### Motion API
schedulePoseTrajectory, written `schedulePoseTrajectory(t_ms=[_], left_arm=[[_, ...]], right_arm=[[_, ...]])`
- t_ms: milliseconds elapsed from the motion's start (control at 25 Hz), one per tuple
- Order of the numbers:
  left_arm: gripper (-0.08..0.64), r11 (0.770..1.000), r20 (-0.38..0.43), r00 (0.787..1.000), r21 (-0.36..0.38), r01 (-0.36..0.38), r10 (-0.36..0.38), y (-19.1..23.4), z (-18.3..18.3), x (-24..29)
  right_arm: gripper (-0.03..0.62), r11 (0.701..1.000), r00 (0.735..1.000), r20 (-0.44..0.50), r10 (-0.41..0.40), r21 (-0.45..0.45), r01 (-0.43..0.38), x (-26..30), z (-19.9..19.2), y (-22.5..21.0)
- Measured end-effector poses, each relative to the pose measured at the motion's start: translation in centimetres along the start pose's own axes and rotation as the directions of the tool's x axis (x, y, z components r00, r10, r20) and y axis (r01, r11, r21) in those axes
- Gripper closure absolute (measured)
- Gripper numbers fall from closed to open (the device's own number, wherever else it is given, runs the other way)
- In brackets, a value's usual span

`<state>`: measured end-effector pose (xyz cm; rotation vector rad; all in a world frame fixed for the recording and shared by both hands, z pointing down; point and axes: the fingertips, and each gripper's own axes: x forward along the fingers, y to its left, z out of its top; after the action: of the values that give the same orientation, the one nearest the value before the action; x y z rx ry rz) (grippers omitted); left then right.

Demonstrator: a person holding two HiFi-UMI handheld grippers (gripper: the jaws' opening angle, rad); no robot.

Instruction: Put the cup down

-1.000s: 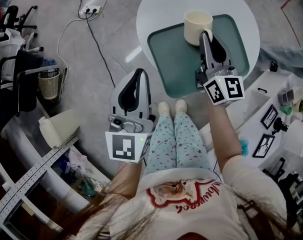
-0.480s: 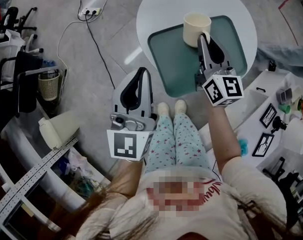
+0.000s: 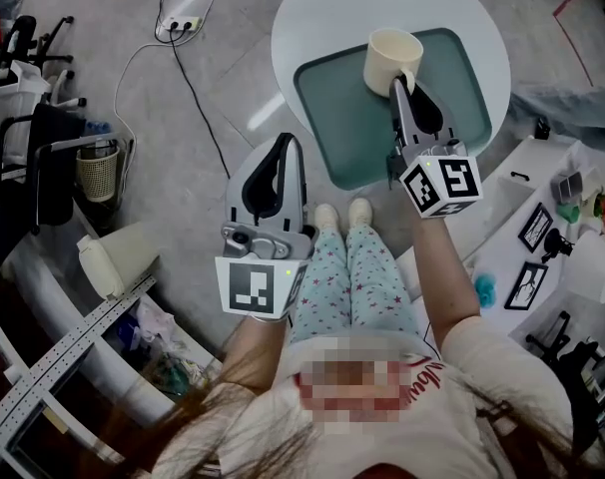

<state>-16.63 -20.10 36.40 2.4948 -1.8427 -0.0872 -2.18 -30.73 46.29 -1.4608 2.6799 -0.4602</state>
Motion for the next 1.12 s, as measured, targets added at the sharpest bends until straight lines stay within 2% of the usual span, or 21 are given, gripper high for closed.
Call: schedulePoseTrajectory(t_ms=[440,760,1120], left_arm=[[0.546,1.000,0.001,1.000,-0.010,0.015,-0.015,-0.3,0.2,-0.8],[0.546,1.000,-0.006,1.000,-0.014,0.021,-0.021,-0.6,0.1,-1.0],[0.546,1.000,-0.006,1.000,-0.015,0.022,-0.022,-0.4,0.1,-1.1]], right_arm=[[0.537,1.000,0.999,-0.037,0.014,-0.003,-0.014,-1.2,-1.1,1.8],[0.538,0.999,0.991,-0.128,0.036,-0.001,-0.036,-1.4,-2.8,2.5],[0.538,0.997,0.982,-0.180,0.052,-0.039,-0.060,-1.1,-3.9,3.3]])
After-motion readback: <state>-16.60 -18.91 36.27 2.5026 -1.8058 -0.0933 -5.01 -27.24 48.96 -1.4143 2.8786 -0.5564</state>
